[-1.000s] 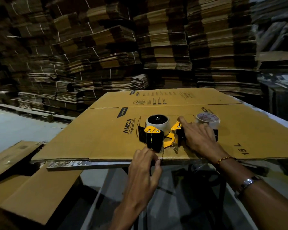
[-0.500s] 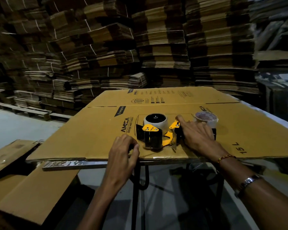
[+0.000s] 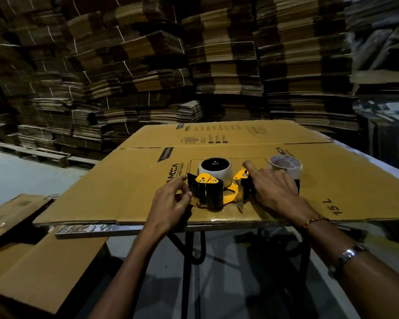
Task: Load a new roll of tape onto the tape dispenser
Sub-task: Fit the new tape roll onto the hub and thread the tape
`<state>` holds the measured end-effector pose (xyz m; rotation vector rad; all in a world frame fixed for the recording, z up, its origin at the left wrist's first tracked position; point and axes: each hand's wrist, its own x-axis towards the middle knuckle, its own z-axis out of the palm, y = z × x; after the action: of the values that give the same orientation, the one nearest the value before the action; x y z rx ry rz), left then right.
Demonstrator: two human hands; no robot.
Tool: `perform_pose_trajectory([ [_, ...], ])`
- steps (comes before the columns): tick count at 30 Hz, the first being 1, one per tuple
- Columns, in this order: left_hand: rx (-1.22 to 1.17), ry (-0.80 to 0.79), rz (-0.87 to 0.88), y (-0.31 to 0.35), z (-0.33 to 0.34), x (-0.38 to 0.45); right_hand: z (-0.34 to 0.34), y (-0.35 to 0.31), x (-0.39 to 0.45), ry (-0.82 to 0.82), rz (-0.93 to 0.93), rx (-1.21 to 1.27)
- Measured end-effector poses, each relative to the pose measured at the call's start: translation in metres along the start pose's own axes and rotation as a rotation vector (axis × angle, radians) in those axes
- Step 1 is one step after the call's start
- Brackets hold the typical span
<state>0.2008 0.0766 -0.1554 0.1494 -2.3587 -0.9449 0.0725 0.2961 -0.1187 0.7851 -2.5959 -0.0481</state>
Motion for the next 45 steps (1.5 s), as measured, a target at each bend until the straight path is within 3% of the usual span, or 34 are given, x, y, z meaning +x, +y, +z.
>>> perform_pose_trajectory([
  [7, -0.02, 0.008, 0.014, -0.003, -0.001, 0.004, -0.008, 0.012, 0.002, -0.19, -0.096, 0.154],
  [11, -0.005, 0.006, 0.052, -0.003, 0.001, 0.005, -0.014, 0.035, 0.014, -0.473, -0.175, 0.471],
  [14, -0.003, -0.009, 0.058, -0.006, 0.0, 0.008, -0.02, 0.042, 0.018, -0.587, -0.217, 0.606],
  [21, -0.034, -0.024, 0.063, -0.012, -0.001, 0.012, -0.018, 0.037, 0.012, -0.461, -0.166, 0.625],
  [27, -0.062, -0.04, 0.083, -0.016, -0.002, 0.012, -0.01, 0.007, 0.002, -0.16, -0.136, 0.384],
  [33, -0.081, -0.072, 0.094, -0.018, -0.005, 0.014, -0.022, 0.022, 0.01, -0.428, -0.126, 0.42],
  [36, -0.091, -0.087, 0.095, -0.02, -0.006, 0.016, -0.018, 0.022, 0.014, -0.443, -0.084, 0.343],
  [45, -0.154, -0.161, 0.008, -0.015, -0.024, 0.048, -0.028, 0.024, 0.033, -0.623, -0.059, 0.55],
])
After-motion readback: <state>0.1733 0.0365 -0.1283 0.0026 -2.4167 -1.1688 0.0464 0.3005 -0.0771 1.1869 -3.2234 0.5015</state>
